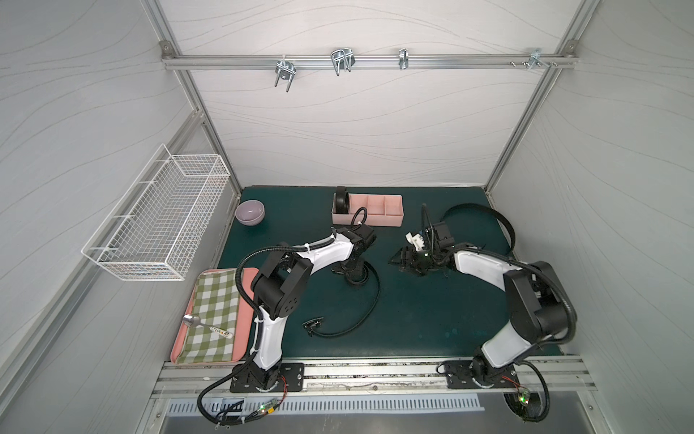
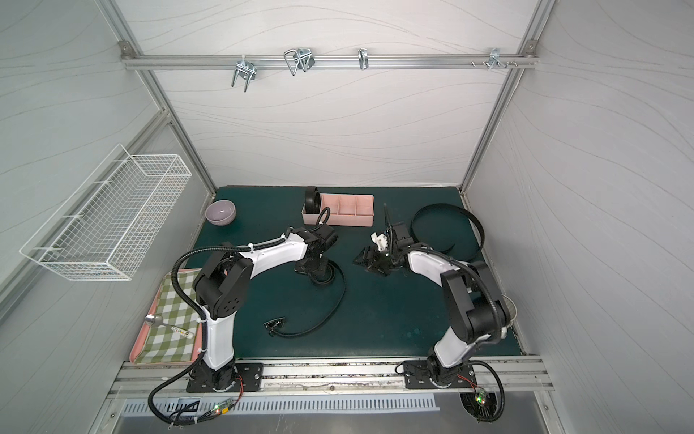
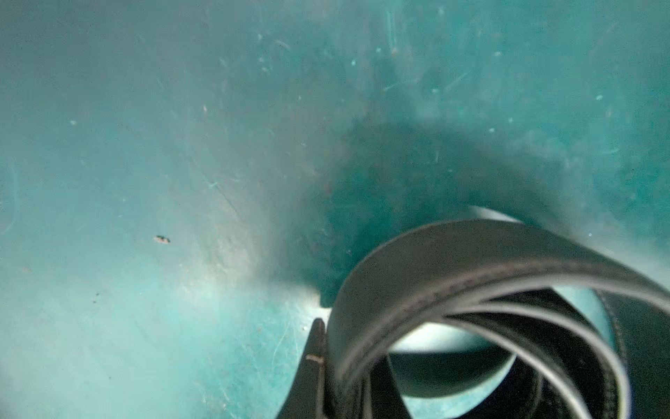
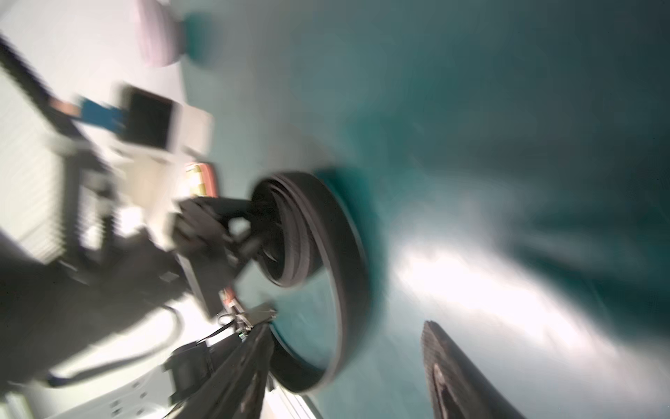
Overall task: Place the belts into the storage roll
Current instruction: Roll the belt at the center of the board.
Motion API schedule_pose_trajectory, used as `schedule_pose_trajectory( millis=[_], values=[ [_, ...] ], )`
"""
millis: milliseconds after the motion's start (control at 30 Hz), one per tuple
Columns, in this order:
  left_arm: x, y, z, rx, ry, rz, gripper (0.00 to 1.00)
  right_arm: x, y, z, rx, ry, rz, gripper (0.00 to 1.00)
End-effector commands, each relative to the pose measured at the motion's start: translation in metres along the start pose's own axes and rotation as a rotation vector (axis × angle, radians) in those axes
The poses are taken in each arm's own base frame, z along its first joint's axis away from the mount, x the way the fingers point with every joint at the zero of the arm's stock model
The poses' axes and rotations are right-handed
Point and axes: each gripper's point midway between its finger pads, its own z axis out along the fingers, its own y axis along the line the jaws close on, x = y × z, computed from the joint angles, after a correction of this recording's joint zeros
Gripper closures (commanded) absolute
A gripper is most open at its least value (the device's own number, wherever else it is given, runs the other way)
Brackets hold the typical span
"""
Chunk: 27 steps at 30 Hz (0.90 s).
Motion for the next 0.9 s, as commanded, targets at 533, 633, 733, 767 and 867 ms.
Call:
schedule_pose_trajectory(
  millis=[533,633,733,767,867],
  values=[
    [0.023,-0.044,0.057,0.151,0.079,-0.094,1.0,0.043,0.019,0.08,-0.103,0.224,0.077,0.46],
    [0.024,-0.045,0.057,0.158,0.08,-0.097,1.0,0.045,0.023,0.085,-0.115,0.223,0.079,0.46],
    [0.024,-0.045,0.057,0.162,0.083,-0.101,1.0,0.046,0.027,0.088,-0.118,0.211,0.077,0.47],
    [0.025,-0.045,0.057,0.165,0.084,-0.101,1.0,0.046,0.028,0.09,-0.117,0.208,0.078,0.47],
    [0.027,-0.046,0.058,0.169,0.093,-0.112,1.0,0.047,0.03,0.092,-0.115,0.204,0.088,0.47]
  ],
)
